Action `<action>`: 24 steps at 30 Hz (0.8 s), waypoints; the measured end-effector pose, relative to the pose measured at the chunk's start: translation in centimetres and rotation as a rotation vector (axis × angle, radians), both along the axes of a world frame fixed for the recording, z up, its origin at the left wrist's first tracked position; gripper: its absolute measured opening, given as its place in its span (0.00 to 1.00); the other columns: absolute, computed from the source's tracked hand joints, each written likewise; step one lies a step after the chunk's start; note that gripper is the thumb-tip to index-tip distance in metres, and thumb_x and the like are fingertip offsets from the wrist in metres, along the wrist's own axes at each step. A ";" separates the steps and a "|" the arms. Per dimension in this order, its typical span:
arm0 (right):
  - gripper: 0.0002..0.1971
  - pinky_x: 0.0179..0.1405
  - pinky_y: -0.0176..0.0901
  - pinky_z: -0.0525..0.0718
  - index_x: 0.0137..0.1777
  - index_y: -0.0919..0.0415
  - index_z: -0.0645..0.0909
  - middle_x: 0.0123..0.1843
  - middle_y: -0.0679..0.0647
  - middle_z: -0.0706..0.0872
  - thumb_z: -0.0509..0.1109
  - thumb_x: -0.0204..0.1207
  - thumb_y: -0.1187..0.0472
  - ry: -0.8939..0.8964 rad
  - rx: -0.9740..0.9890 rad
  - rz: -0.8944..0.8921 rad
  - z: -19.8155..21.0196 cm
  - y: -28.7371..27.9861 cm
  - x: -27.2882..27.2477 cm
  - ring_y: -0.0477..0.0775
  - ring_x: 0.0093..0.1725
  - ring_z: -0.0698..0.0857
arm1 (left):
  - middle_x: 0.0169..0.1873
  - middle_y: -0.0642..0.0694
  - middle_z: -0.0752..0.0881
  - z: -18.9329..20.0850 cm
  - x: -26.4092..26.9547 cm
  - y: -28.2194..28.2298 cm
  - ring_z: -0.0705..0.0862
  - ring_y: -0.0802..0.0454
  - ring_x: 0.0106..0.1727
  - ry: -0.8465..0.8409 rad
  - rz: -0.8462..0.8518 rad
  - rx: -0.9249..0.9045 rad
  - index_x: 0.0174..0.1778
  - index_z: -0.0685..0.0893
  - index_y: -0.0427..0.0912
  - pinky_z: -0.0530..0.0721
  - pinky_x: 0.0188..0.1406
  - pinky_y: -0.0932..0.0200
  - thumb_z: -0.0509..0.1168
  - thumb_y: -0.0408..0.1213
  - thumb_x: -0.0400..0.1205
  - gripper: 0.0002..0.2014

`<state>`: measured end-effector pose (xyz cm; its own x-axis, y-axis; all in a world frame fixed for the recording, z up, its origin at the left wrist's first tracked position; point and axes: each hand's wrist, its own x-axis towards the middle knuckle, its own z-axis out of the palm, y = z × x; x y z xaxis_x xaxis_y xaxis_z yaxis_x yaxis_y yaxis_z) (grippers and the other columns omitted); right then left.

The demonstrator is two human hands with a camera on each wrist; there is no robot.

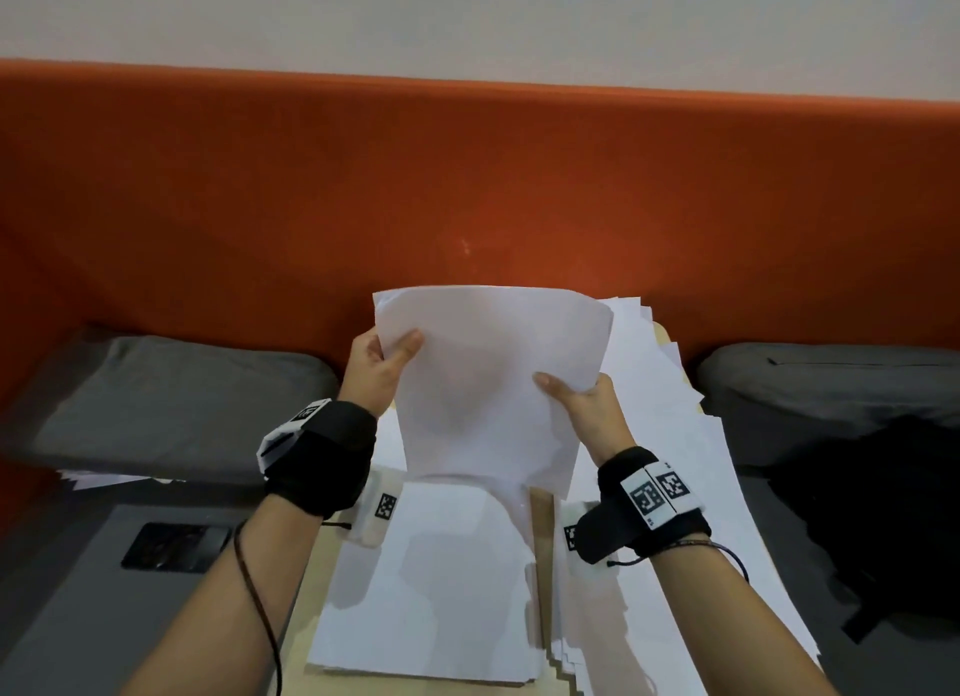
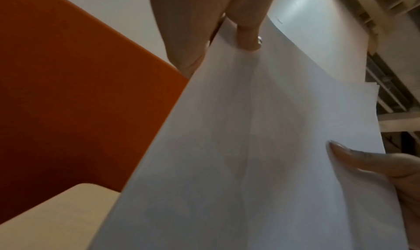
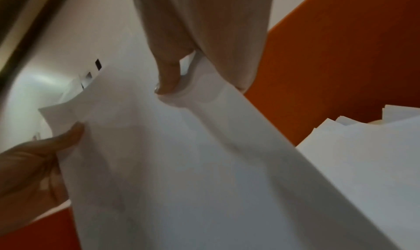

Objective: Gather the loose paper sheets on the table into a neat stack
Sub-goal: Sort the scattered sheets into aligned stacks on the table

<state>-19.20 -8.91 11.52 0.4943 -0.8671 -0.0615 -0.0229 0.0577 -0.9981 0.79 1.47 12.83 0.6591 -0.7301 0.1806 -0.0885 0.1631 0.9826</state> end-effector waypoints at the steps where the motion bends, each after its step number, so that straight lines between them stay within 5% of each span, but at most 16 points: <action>1: 0.04 0.44 0.39 0.85 0.46 0.59 0.82 0.43 0.51 0.88 0.73 0.74 0.64 -0.011 -0.008 -0.023 0.3 0.0 0.0 0.51 0.43 0.86 | 0.29 0.64 0.89 0.4 0.0 -0.1 0.86 0.68 0.33 -0.007 0.004 -0.008 0.45 0.81 0.40 0.83 0.34 0.72 0.61 0.26 0.82 0.07; 5: 0.08 0.45 0.38 0.85 0.52 0.62 0.82 0.44 0.51 0.87 0.73 0.74 0.64 -0.025 -0.020 -0.058 0.1 -0.3 -0.1 0.47 0.42 0.86 | 0.31 0.61 0.89 0.3 0.7 -0.5 0.86 0.68 0.34 0.001 -0.008 -0.032 0.44 0.82 0.42 0.83 0.35 0.71 0.60 0.27 0.82 0.08; 8: 0.14 0.53 0.49 0.85 0.57 0.67 0.83 0.53 0.60 0.88 0.75 0.72 0.64 0.244 0.034 -0.002 -4.6 -0.1 -0.5 0.58 0.50 0.87 | 0.35 0.58 0.90 -3.5 0.5 -0.3 0.86 0.69 0.35 0.020 -0.063 0.112 0.54 0.81 0.36 0.84 0.39 0.68 0.60 0.27 0.82 0.07; 11: 0.16 0.53 0.50 0.84 0.60 0.71 0.81 0.57 0.62 0.86 0.73 0.74 0.66 0.452 0.105 0.024 -8.9 0.2 -1.4 0.61 0.55 0.85 | 0.50 0.39 0.87 -7.6 0.0 0.4 0.86 0.55 0.43 0.015 -0.187 0.355 0.58 0.80 0.32 0.80 0.49 0.55 0.60 0.29 0.83 0.10; 15: 0.15 0.50 0.49 0.84 0.61 0.73 0.81 0.55 0.65 0.87 0.70 0.76 0.68 0.346 0.113 -0.001 -8.7 -0.3 -2.4 0.62 0.52 0.86 | 0.50 0.41 0.83 -9.6 -0.4 0.7 0.81 0.46 0.48 0.045 -0.276 0.475 0.59 0.79 0.31 0.80 0.47 0.53 0.59 0.27 0.83 0.10; 19: 0.07 0.37 0.36 0.81 0.54 0.66 0.81 0.49 0.58 0.87 0.68 0.77 0.69 0.276 0.064 0.069 -6.3 -1.0 -2.8 0.51 0.43 0.86 | 0.39 0.48 0.85 -9.0 0.3 0.7 0.83 0.51 0.40 0.010 -0.284 0.457 0.56 0.82 0.30 0.83 0.38 0.64 0.60 0.27 0.83 0.09; 24: 0.09 0.50 0.50 0.84 0.58 0.66 0.81 0.54 0.62 0.87 0.67 0.79 0.69 0.245 0.085 0.120 -5.9 -1.2 -2.9 0.58 0.48 0.86 | 0.51 0.38 0.85 -7.1 0.4 0.7 0.85 0.52 0.40 0.003 -0.260 0.416 0.61 0.79 0.30 0.84 0.34 0.66 0.60 0.27 0.83 0.11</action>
<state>-22.11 -10.10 5.62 0.5540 -0.7901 -0.2623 -0.2750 0.1237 -0.9535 1.21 2.13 5.77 0.4452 -0.8805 -0.1629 -0.0942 -0.2269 0.9693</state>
